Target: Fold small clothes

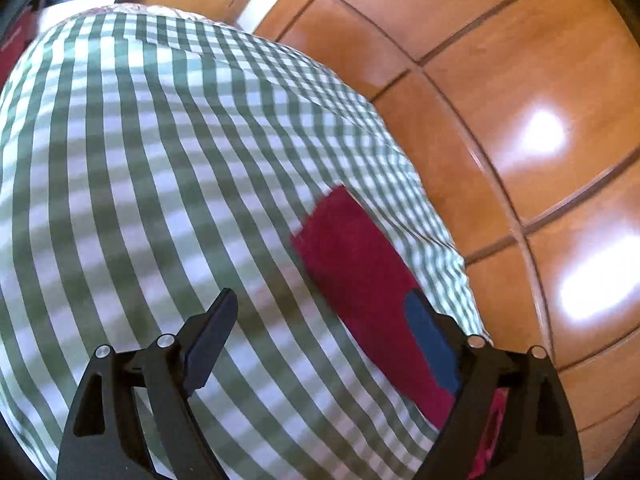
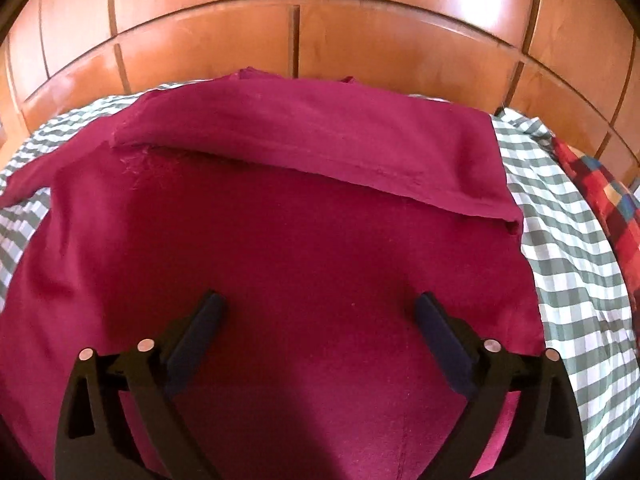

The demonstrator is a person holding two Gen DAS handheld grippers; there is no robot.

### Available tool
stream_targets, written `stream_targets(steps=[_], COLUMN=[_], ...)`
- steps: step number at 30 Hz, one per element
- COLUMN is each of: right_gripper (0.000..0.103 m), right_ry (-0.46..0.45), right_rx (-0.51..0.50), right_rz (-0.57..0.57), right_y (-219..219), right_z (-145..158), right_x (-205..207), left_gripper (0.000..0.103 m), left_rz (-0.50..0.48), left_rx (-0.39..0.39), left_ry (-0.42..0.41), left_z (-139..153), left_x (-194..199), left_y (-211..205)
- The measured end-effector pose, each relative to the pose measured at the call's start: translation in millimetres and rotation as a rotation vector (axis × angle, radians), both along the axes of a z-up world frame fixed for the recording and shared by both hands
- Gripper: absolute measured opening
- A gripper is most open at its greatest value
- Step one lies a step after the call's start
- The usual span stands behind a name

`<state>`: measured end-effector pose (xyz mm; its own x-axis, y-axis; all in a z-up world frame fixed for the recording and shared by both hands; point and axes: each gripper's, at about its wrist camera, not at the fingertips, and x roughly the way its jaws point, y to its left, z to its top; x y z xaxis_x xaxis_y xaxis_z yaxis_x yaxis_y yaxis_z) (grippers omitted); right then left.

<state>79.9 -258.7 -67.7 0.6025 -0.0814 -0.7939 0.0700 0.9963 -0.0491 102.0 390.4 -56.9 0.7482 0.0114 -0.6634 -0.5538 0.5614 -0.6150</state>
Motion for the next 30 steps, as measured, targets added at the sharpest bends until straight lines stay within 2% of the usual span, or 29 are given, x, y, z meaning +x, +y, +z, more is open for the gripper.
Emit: stream_targets(steps=[1, 2, 4, 5, 12, 14, 15, 17, 20, 23, 27, 30], right_gripper=[0.099, 0.099, 0.099, 0.099, 0.099, 0.099, 0.099, 0.099, 0.099, 0.099, 0.099, 0.099], right_ry=[0.003, 0.003, 0.004, 0.005, -0.003, -0.005, -0.006, -0.008, -0.010, -0.013, -0.015, -0.018], right_rx=[0.011, 0.012, -0.003, -0.009, -0.007, 0.000, 0.003, 0.005, 0.008, 0.011, 0.014, 0.019], right_rz=[-0.002, -0.002, -0.002, -0.002, -0.003, -0.003, -0.002, -0.004, -0.003, -0.003, -0.003, -0.003], right_y=[-2.1, -3.3, -4.0, -3.6, 4.2, 2.5, 2.0, 2.8, 2.7, 2.2, 1.8, 1.6], right_z=[-1.8, -2.6, -3.0, -3.7, -5.8, -6.3, -6.5, -6.8, -7.2, -7.2, -7.2, -6.9], right_x=[1.9, 2.6, 1.6, 1.6, 0.1, 0.1, 0.2, -0.4, -0.7, -1.5, -2.1, -2.6], left_gripper=[0.068, 0.065, 0.048, 0.045, 0.041, 0.012, 0.007, 0.006, 0.006, 0.006, 0.006, 0.006], left_rz=[-0.010, -0.016, -0.014, -0.021, -0.024, -0.022, -0.036, -0.027, -0.075, -0.167, -0.323, -0.439], left_rx=[-0.008, -0.016, -0.027, -0.029, -0.019, -0.007, -0.027, -0.009, 0.037, 0.085, 0.179, 0.196], left_ry=[0.004, 0.017, 0.041, 0.054, 0.116, 0.122, 0.127, 0.099, 0.042, -0.042, -0.144, -0.200], left_z=[-0.9, -1.0, -3.9, -6.4, -24.4, -25.1, -27.5, -21.4, 1.5, 33.1, 72.7, 88.8], left_x=[5.4, 10.6, 24.4, 33.1, 70.1, 73.8, 78.2, 79.7, 78.7, 80.6, 81.9, 82.2], left_y=[4.0, 7.9, 12.0, 12.5, 6.8, 6.0, 4.8, -2.2, -21.3, -56.7, -128.2, -179.6])
